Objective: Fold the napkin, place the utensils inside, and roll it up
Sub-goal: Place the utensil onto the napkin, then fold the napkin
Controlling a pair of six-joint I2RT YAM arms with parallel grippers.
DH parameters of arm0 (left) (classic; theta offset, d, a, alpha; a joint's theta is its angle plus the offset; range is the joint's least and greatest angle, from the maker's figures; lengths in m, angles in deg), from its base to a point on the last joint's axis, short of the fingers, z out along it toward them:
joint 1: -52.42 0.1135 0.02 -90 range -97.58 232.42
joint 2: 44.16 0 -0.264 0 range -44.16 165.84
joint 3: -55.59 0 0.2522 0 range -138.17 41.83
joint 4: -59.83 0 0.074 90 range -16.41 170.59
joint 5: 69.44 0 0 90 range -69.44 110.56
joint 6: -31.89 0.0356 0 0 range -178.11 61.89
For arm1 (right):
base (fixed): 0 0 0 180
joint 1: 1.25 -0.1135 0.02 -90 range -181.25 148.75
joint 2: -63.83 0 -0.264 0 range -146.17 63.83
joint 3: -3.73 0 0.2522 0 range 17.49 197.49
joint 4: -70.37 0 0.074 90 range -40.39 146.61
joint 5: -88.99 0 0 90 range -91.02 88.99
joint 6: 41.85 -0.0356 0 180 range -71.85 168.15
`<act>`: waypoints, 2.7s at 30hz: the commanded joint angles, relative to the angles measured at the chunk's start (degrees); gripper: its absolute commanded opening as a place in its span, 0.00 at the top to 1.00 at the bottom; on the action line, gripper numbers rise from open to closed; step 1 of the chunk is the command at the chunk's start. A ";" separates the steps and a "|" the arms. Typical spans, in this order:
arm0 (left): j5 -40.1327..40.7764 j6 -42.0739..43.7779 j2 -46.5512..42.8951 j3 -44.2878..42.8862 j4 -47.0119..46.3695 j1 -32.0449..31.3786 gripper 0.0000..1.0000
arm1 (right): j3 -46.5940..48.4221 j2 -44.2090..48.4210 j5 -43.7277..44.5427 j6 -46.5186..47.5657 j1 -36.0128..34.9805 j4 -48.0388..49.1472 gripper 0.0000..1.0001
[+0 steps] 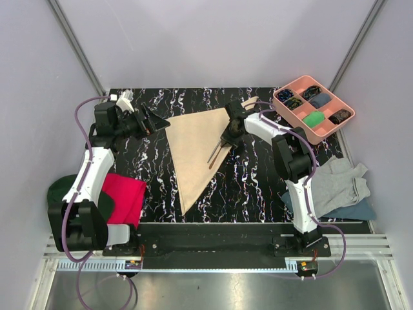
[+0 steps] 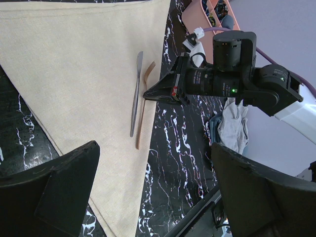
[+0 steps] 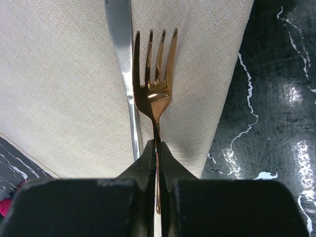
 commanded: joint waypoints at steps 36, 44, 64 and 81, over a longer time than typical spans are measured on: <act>4.53 5.62 -0.91 0.27 -1.00 -3.93 0.03 | 14.90 2.89 -3.51 21.78 18.30 0.80 0.54; 6.03 7.20 0.58 0.44 -0.92 -4.81 0.03 | 26.86 -9.51 -4.73 24.87 21.29 0.54 0.64; 6.20 7.65 2.60 0.27 -0.91 -4.90 0.03 | 23.97 -15.94 -12.03 19.07 21.47 8.71 0.66; 6.47 7.65 2.16 0.18 -0.83 -4.90 0.03 | 19.06 -15.15 -13.26 16.35 21.38 13.19 0.67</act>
